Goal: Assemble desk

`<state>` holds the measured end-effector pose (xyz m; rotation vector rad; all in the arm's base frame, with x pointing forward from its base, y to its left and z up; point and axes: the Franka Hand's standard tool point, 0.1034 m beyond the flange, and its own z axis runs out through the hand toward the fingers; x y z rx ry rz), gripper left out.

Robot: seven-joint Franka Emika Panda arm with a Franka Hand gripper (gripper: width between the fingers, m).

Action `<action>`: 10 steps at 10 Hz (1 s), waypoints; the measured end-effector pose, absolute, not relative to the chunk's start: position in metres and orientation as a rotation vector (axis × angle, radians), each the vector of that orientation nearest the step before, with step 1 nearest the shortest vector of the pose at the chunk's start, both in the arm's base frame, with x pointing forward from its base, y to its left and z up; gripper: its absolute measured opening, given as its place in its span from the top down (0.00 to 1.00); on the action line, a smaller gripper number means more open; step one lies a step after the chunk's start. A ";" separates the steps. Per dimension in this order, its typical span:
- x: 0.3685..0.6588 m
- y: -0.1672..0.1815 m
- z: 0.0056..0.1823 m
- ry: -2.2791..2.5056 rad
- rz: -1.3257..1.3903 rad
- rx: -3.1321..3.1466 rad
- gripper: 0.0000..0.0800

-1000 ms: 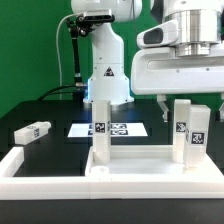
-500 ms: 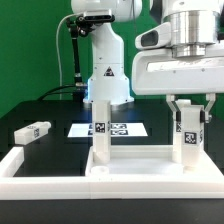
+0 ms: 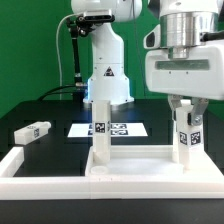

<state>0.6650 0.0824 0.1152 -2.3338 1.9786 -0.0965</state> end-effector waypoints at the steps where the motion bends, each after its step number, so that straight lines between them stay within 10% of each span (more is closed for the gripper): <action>1: 0.664 0.086 0.115 2.163 -0.080 -2.145 0.64; 6: 0.665 0.108 0.113 2.454 -0.077 -1.764 0.63; 10: 0.657 0.110 0.116 1.940 -0.121 -2.450 0.24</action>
Offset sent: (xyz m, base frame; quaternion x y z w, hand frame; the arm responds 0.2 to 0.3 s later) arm 0.0082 0.0190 -0.0121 0.0179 0.0094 0.1674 0.9857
